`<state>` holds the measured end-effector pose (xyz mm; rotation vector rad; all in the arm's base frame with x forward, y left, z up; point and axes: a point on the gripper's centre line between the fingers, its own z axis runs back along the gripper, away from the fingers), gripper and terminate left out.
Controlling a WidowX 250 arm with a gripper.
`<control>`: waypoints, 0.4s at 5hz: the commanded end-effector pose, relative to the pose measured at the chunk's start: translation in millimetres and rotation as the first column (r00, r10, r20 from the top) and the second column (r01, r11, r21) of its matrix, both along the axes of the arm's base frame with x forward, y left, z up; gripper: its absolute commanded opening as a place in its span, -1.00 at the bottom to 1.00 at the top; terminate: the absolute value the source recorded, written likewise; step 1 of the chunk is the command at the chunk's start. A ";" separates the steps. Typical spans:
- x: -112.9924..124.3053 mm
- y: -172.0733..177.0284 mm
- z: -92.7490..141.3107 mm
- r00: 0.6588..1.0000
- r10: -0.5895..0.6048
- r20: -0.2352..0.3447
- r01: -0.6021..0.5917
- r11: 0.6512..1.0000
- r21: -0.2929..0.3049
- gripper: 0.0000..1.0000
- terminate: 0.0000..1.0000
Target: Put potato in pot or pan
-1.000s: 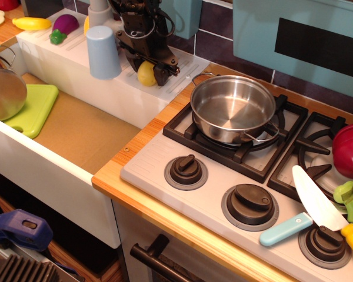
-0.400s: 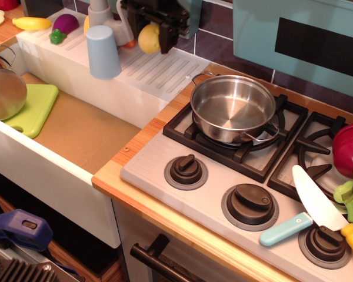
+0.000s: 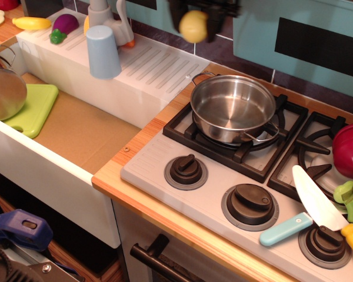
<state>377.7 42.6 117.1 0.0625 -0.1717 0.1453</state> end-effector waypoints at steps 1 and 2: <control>6.4 -22.6 26.3 0.991 0.095 0.091 -0.090 0.994 -0.065 -1.00 -1.00; 3.4 -48.1 17.4 0.955 0.259 0.145 -0.261 0.965 -0.005 -1.00 -1.00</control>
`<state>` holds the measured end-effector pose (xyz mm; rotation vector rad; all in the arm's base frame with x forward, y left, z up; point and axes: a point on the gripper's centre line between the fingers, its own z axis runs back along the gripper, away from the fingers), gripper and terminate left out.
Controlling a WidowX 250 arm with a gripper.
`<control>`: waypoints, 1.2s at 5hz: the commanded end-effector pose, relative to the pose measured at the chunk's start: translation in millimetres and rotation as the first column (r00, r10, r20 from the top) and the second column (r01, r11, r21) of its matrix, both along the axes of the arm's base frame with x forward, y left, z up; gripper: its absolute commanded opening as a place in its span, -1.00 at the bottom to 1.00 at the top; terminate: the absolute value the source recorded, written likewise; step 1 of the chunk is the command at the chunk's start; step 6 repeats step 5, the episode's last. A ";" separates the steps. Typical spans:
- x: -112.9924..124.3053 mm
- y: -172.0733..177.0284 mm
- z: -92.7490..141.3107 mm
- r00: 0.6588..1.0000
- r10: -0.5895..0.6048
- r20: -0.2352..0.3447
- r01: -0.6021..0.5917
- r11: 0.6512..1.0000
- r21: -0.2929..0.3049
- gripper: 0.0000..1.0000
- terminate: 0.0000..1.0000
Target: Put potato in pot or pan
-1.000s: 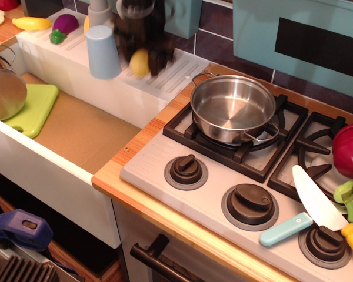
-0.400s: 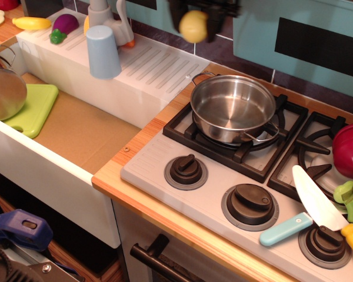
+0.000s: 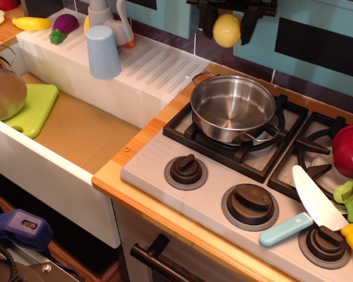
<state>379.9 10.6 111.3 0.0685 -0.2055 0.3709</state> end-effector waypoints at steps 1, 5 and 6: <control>-8.7 -19.4 24.8 0.993 0.061 0.098 -0.062 0.998 0.011 -1.00 -1.00; -18.2 -17.9 26.4 0.989 0.083 0.122 -0.076 0.995 -0.060 1.00 1.00; -18.2 -17.9 26.4 0.989 0.083 0.122 -0.076 0.995 -0.060 1.00 1.00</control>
